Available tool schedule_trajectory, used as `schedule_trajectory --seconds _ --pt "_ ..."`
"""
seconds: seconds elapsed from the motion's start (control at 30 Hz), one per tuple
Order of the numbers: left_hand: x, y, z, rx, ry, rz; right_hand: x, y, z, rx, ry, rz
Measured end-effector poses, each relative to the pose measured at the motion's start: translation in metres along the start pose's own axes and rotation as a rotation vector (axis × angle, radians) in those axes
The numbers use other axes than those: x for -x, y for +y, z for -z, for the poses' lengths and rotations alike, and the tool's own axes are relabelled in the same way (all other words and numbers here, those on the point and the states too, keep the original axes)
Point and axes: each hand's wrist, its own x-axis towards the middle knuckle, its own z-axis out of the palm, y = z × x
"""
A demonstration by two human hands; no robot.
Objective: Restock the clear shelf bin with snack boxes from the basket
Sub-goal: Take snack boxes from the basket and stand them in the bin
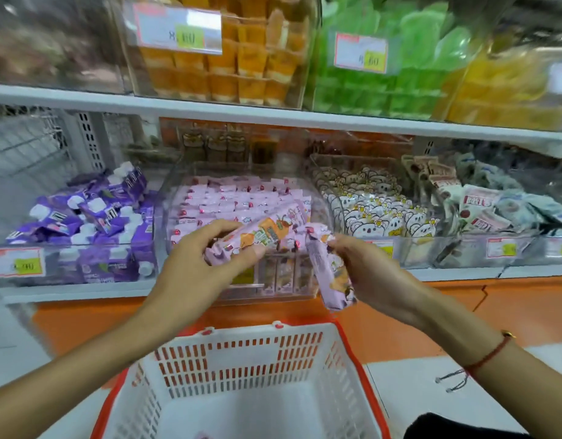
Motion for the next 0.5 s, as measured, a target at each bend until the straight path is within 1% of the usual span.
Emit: schedule_trajectory --seconds 0.1,0.2,0.3,0.4,0.43,0.5 --pt "-0.021 0.001 -0.006 0.019 0.114 -0.046 -0.006 -0.006 0.013 0.118 0.079 0.111" --pt "-0.037 -0.012 -0.009 -0.043 0.177 -0.028 -0.015 -0.008 0.023 0.088 0.222 0.200" --pt "-0.049 -0.031 -0.007 -0.219 0.166 -0.023 -0.020 -0.008 0.035 0.015 0.398 0.269" --pt "-0.053 -0.044 -0.001 -0.376 0.147 -0.064 -0.027 -0.018 0.048 -0.071 0.467 0.398" --pt "-0.053 -0.047 0.001 -0.434 0.126 -0.087 -0.029 -0.024 0.050 -0.047 0.474 0.443" --pt "-0.052 -0.049 0.005 -0.535 0.073 -0.133 -0.035 -0.034 0.048 0.086 0.484 0.516"
